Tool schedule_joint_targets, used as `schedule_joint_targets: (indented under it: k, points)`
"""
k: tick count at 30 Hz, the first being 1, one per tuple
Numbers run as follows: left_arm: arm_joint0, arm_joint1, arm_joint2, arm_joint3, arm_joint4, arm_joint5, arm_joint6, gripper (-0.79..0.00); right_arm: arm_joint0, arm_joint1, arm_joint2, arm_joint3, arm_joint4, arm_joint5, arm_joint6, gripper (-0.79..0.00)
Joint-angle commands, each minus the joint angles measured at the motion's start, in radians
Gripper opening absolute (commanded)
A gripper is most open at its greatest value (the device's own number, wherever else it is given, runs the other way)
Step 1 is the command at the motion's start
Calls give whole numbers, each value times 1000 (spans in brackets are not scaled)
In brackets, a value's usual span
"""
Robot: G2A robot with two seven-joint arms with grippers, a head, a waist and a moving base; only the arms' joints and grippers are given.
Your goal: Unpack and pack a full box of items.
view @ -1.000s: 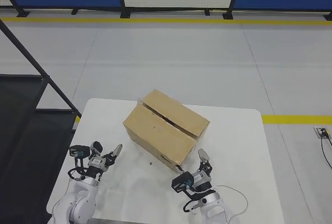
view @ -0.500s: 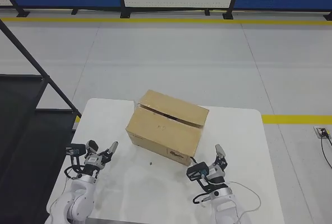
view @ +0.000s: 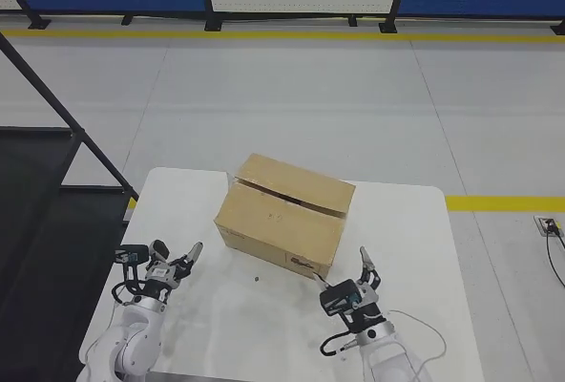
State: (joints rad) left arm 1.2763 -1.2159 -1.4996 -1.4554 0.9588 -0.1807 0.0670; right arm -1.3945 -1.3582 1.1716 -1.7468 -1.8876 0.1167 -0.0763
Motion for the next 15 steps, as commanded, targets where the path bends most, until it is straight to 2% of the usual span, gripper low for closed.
schedule_joint_targets:
  k: [1,5,10,15]
  points:
    - [-36,-5,12,36,-5,49,-9,0,5,-2,5,-14,53,-15,-14,0]
    - [-121,-13,32,126,-38,62,-12,0,44,-8,31,-13,208,-51,27,0]
    - [-220,-23,59,236,-57,62,3,0,96,-21,92,27,537,-88,123,0]
    - [-323,-36,101,361,-72,36,15,0,96,-21,92,27,537,-88,123,0]
